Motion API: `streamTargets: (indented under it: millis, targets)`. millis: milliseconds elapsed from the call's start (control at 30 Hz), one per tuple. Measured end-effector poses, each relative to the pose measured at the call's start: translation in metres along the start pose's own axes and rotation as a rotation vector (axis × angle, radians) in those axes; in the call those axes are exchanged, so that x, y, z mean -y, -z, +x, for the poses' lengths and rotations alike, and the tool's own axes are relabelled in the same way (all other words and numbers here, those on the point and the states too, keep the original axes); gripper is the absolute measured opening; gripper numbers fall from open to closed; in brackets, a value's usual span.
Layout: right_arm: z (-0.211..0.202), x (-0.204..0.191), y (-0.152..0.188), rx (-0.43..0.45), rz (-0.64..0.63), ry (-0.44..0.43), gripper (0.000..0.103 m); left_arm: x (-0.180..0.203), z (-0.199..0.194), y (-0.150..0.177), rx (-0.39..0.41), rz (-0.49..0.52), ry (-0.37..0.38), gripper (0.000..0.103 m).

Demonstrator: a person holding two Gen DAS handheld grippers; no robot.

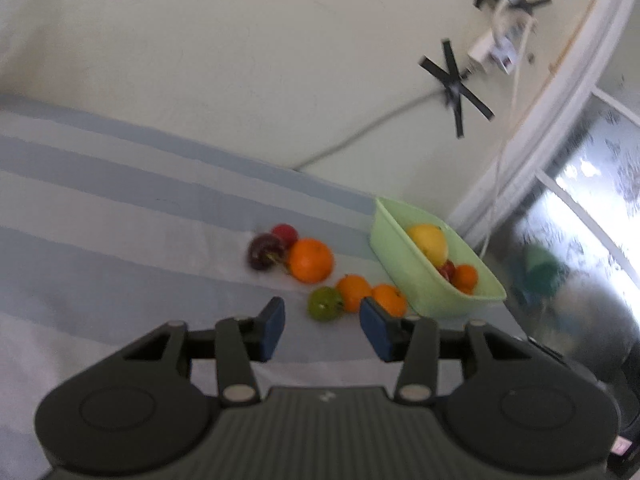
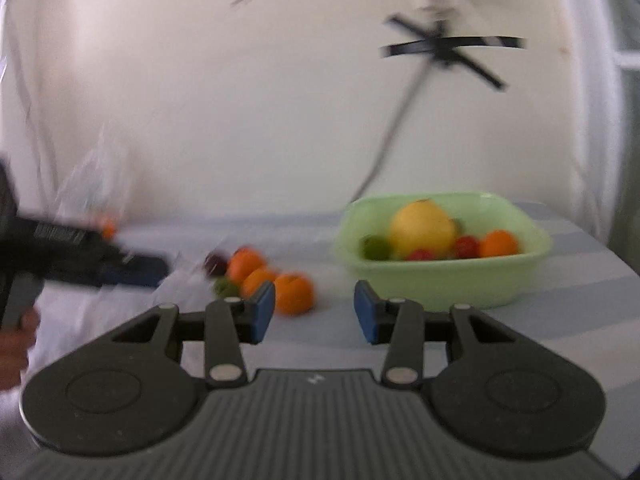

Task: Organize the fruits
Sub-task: 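Grasp the green lime with the left gripper while the right gripper grasps a tangerine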

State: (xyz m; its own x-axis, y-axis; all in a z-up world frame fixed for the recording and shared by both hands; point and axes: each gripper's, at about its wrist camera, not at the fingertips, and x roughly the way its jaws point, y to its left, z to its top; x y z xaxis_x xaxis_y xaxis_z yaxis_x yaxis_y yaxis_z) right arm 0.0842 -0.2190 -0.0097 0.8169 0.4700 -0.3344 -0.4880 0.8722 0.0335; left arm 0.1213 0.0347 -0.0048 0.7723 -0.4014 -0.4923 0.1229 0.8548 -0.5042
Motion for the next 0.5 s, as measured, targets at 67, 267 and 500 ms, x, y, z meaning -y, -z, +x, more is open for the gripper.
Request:
streamTargets:
  millis: [67,267,500]
  targets:
    - [0.013,-0.013,0.001,-0.037,-0.055,0.004,0.046,0.005,0.007,0.002,-0.015,0.041,0.003,0.046]
    - [0.052,-0.019,-0.007,-0.134,-0.105,0.014,0.046,0.011,0.031,-0.002,-0.066,0.117,-0.011,0.053]
    - [0.072,-0.019,-0.007,-0.171,-0.097,0.014,0.047,0.012,0.045,0.000,-0.083,0.169,-0.020,0.049]
